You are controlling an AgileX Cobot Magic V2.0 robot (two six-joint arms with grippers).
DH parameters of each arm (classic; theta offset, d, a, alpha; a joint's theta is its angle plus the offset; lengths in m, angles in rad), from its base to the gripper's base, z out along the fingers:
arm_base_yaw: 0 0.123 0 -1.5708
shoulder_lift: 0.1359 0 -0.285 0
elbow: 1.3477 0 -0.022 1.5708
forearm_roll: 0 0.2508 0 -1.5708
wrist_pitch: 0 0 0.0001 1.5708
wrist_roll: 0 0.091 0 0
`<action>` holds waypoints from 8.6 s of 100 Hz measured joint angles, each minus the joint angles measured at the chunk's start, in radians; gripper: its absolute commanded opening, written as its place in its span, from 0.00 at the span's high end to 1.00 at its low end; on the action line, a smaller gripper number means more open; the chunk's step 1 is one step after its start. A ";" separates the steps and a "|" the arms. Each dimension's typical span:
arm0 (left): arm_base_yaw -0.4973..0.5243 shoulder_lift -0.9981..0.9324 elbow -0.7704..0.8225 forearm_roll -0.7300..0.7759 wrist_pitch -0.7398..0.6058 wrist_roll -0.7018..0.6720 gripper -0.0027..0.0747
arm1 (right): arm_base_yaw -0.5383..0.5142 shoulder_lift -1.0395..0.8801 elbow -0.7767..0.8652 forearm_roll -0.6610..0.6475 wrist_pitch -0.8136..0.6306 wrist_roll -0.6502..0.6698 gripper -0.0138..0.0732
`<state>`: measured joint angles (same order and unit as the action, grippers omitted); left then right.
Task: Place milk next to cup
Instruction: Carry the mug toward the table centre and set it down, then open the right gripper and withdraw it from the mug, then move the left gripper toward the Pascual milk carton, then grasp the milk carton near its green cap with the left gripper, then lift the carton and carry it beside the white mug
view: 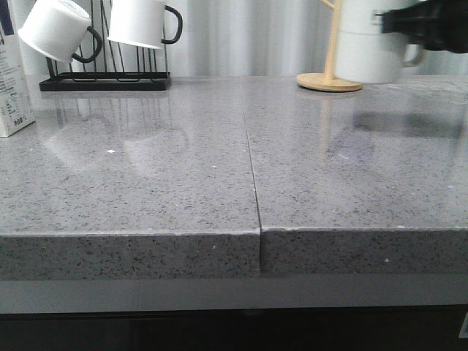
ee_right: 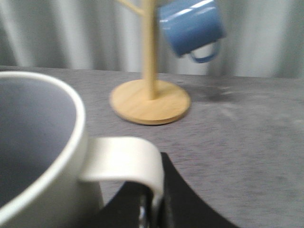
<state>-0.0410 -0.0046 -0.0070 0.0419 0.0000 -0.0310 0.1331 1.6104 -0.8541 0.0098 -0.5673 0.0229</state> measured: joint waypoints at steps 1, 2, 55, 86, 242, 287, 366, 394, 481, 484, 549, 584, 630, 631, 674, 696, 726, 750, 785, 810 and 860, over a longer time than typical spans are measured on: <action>0.000 0.000 0.000 0.000 0.000 0.000 0.99 | 0.014 0.000 0.000 0.016 0.003 -0.005 0.95; 0.000 0.000 0.000 0.000 0.000 0.000 0.99 | 0.021 0.000 0.000 0.024 0.003 -0.010 0.95; 0.000 0.000 0.000 0.000 0.000 0.000 0.99 | 0.440 0.100 -0.016 0.678 -0.151 -0.478 0.95; 0.000 0.000 0.000 0.000 0.000 0.000 0.99 | 0.441 0.156 -0.022 0.685 -0.137 -0.475 0.95; 0.000 0.000 0.000 0.000 0.000 0.000 0.99 | 0.106 -0.554 0.240 0.248 0.375 -0.194 0.44; 0.000 0.000 0.000 0.000 0.000 0.000 0.99 | -0.079 -0.966 0.421 0.009 0.501 0.043 0.44; 0.000 0.000 0.000 0.000 0.000 0.000 0.99 | -0.079 -1.346 0.624 -0.030 0.590 0.046 0.98; 0.000 0.000 0.000 0.000 0.000 0.000 0.99 | -0.079 -1.346 0.624 -0.030 0.590 0.046 0.98; 0.000 0.008 -0.031 -0.029 0.057 0.000 0.99 | -0.079 -1.346 0.624 -0.030 0.590 0.046 0.98; 0.000 0.021 -0.050 -0.042 0.083 0.000 0.99 | -0.079 -1.346 0.624 -0.030 0.590 0.046 0.98; 0.000 0.665 -0.554 -0.143 0.367 0.000 0.98 | -0.079 -1.346 0.624 -0.030 0.592 0.046 0.98; 0.000 0.741 -0.556 -0.161 0.344 0.000 0.03 | -0.079 -1.346 0.624 -0.030 0.592 0.046 0.98; -0.022 0.970 -0.556 -0.174 0.033 0.000 0.13 | -0.079 -1.346 0.624 -0.030 0.592 0.046 0.98; -0.024 0.980 -0.556 -0.171 0.017 0.000 0.13 | -0.079 -1.346 0.624 -0.030 0.592 0.046 0.98; -0.045 1.262 -0.692 -0.145 -0.221 0.000 0.13 | -0.079 -1.346 0.624 -0.030 0.592 0.046 0.98; -0.039 1.415 -0.804 -0.143 -0.270 0.000 0.13 | -0.079 -1.346 0.624 -0.030 0.592 0.046 0.98; -0.029 1.545 -0.878 -0.142 -0.317 0.000 0.31 | -0.079 -1.346 0.624 -0.030 0.592 0.046 0.98; -0.029 1.553 -0.880 -0.139 -0.335 0.000 0.80 | -0.079 -1.346 0.624 -0.030 0.592 0.046 0.98; -0.029 1.483 -0.876 -0.120 -0.259 -0.004 0.81 | -0.079 -1.346 0.624 -0.030 0.592 0.046 0.98; -0.061 1.371 -0.870 -0.119 -0.167 -0.002 0.81 | -0.079 -1.346 0.624 -0.030 0.592 0.046 0.98; -0.336 1.369 -0.921 -0.386 -0.139 0.191 0.81 | -0.079 -1.346 0.624 -0.030 0.592 0.046 0.98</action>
<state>-0.3774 1.3647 -0.9282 -0.3446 -0.1387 0.1596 0.0537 0.2646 -0.2299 -0.0205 0.0246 0.0688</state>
